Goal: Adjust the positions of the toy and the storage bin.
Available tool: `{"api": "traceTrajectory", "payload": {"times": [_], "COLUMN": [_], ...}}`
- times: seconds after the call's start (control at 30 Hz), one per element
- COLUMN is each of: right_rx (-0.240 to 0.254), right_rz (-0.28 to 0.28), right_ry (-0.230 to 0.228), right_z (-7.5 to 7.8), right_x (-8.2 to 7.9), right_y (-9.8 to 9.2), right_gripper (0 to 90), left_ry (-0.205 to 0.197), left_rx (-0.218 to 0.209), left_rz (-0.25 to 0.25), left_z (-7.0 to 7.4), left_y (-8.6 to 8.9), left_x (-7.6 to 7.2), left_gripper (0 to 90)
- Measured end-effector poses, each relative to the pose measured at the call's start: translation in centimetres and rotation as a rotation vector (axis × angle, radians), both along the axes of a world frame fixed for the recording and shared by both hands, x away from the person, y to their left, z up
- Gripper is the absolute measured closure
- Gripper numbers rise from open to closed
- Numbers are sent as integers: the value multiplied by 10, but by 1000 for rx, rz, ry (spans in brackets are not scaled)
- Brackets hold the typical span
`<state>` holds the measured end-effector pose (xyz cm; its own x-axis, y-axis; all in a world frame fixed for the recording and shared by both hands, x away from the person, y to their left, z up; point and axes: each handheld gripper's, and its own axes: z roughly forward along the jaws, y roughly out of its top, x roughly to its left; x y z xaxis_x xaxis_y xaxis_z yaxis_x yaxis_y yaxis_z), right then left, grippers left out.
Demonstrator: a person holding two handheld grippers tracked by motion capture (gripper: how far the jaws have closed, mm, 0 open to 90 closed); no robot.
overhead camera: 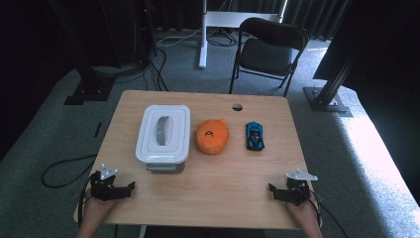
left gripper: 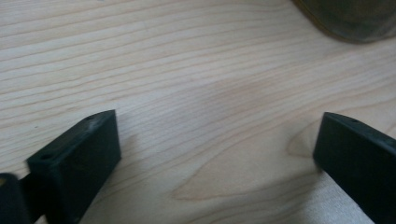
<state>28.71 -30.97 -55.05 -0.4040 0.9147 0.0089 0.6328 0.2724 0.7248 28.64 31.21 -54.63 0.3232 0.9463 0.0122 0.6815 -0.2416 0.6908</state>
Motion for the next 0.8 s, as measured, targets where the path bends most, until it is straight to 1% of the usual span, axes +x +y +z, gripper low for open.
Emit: {"api": "traceTrajectory", "payload": {"times": [0.3, 0.53, 0.63, 0.7, 0.77, 0.8], "right_rx": [1, 0, -8, -13, 0, 7], "right_rz": [-7, -25, -37, -43, -54, -49], "right_ry": [0, 1, 20, 37, 51, 59], "right_z": [0, 0, 2, 4, 5, 6], "right_x": [-1, -2, -3, -3, -2, -2], "right_y": [-1, 0, 2, 4, 6, 7], "right_gripper": [117, 117, 116, 116, 115, 115], "left_ry": [1, 1, -1, -1, -1, 0], "left_rx": [0, -1, -1, 0, 0, 0], "left_rz": [1, -13, -35, -37, -36, -34], "left_z": [0, 0, 0, 0, 0, 0], "left_y": [0, 0, 0, 0, 0, 0], "left_x": [0, 0, -1, -1, -1, -1], "left_gripper": [33, 33, 33, 33, 33, 33]}}
